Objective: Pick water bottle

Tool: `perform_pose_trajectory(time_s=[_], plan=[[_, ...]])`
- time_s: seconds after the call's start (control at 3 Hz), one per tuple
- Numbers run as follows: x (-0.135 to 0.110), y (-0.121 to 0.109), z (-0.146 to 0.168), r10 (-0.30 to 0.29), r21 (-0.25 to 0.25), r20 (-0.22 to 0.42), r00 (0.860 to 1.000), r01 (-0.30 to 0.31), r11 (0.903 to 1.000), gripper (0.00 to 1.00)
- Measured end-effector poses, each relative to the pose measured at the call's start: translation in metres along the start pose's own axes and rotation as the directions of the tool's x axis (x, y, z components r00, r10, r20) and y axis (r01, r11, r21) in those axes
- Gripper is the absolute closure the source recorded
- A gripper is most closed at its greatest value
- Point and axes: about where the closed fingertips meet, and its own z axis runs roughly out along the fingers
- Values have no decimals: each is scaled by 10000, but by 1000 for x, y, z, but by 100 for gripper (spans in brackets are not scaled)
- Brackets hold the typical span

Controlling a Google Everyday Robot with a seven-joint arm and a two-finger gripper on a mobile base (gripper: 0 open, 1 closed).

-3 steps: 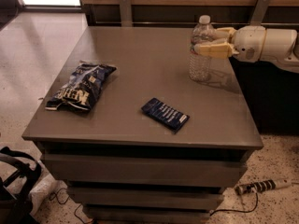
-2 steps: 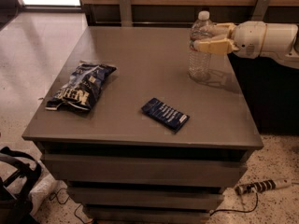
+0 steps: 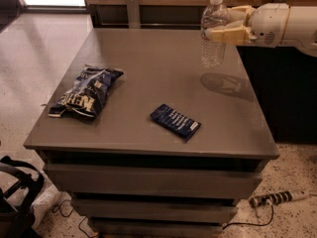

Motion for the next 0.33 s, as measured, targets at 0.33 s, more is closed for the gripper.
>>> perform_pose_trajectory(time_s=[0.33], plan=[[-17,0,-4,-440,58,89,9990,440,9990,100]])
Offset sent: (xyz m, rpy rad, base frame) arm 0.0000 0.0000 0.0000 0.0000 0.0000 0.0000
